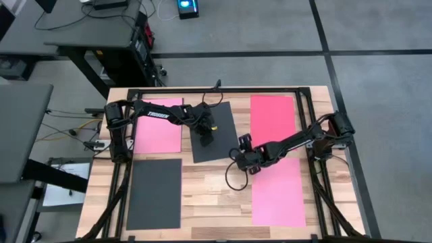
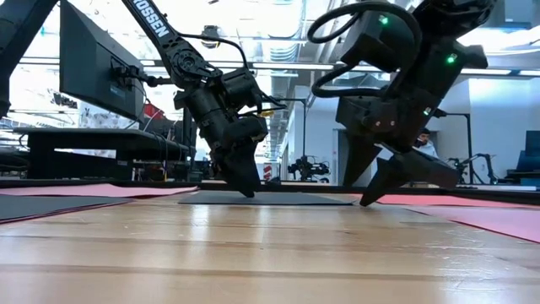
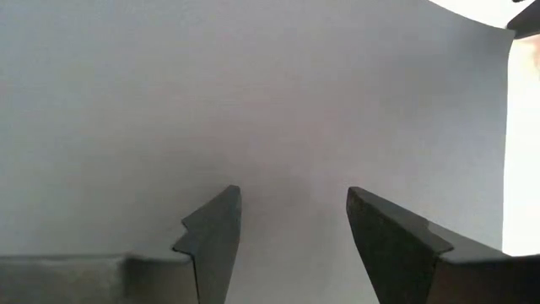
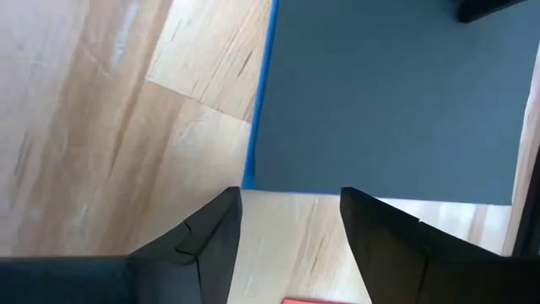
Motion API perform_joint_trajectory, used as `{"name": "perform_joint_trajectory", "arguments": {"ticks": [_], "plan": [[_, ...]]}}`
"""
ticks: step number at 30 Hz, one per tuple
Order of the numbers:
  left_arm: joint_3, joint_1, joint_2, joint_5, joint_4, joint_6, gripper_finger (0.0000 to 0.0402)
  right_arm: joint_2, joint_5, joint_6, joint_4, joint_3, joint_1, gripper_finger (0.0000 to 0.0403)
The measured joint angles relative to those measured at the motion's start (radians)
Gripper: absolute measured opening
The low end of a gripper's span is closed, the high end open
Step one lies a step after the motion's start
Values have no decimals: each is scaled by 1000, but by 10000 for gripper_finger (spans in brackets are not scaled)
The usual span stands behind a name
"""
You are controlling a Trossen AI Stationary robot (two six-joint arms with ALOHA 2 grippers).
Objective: Organize paper
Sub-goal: Move the black paper to the bottom middle of the table
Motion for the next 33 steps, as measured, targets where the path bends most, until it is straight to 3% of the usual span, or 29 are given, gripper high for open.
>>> {"name": "perform_joint_trajectory", "arguments": {"ticks": [10,33], "plan": [[0,0,0,0,0,0,201,0,-4,0,40,0,-3,112],[0,0,0,0,1,-1,201,22,-60,-17,53,-5,-34,107]]}}
